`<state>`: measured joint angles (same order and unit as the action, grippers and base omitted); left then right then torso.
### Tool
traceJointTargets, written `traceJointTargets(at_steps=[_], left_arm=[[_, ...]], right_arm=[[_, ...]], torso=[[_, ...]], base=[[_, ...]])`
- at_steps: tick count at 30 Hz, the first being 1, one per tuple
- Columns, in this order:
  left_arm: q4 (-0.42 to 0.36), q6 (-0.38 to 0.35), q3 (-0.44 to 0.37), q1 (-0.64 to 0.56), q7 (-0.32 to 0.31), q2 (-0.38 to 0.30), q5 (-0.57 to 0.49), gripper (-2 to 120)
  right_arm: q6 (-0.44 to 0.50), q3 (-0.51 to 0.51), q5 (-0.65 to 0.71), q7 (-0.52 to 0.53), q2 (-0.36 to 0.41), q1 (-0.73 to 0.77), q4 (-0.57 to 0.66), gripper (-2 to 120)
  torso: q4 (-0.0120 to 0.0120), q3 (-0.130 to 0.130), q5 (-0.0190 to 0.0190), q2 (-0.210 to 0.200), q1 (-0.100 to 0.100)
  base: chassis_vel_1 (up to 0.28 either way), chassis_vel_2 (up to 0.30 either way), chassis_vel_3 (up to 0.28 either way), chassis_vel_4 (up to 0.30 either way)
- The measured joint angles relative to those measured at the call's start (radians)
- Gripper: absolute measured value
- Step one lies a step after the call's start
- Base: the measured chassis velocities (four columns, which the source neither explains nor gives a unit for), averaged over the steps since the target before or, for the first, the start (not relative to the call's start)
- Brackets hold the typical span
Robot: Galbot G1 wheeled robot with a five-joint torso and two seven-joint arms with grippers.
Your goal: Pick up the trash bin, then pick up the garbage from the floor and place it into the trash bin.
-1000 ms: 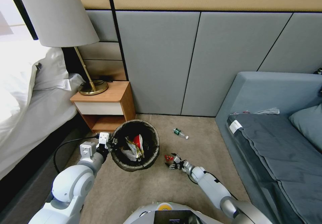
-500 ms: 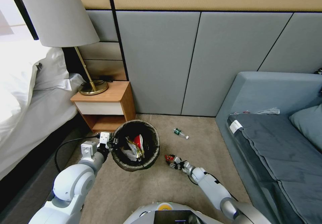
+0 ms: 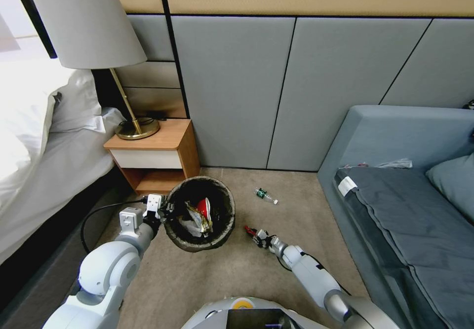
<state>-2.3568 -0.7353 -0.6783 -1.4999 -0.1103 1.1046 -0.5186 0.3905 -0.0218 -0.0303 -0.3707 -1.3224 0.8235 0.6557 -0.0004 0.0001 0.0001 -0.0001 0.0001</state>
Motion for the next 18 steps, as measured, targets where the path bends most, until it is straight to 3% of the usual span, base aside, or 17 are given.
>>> traceJointTargets(at_steps=[2,12,18], left_arm=[[0.000,0.000,0.001,0.000,0.000,0.000,0.000,1],[-0.005,0.000,0.007,0.000,-0.002,0.001,0.000,1],[-0.007,0.000,0.008,0.001,-0.003,0.001,0.001,1]], right_arm=[[-0.002,-0.011,0.002,0.004,0.004,0.001,0.007,0],[-0.018,-0.071,0.048,0.027,0.044,0.014,0.117,0],[-0.056,-0.105,0.110,0.057,0.132,0.055,0.326,0]], torso=[[-0.0002,0.000,-0.0012,0.000,0.000],[0.0001,0.000,0.0000,0.000,0.000],[0.0006,0.000,0.0002,0.000,0.000]], base=[[0.000,0.000,0.000,0.000],[0.000,0.000,0.000,0.000],[0.000,0.000,0.000,0.000]])
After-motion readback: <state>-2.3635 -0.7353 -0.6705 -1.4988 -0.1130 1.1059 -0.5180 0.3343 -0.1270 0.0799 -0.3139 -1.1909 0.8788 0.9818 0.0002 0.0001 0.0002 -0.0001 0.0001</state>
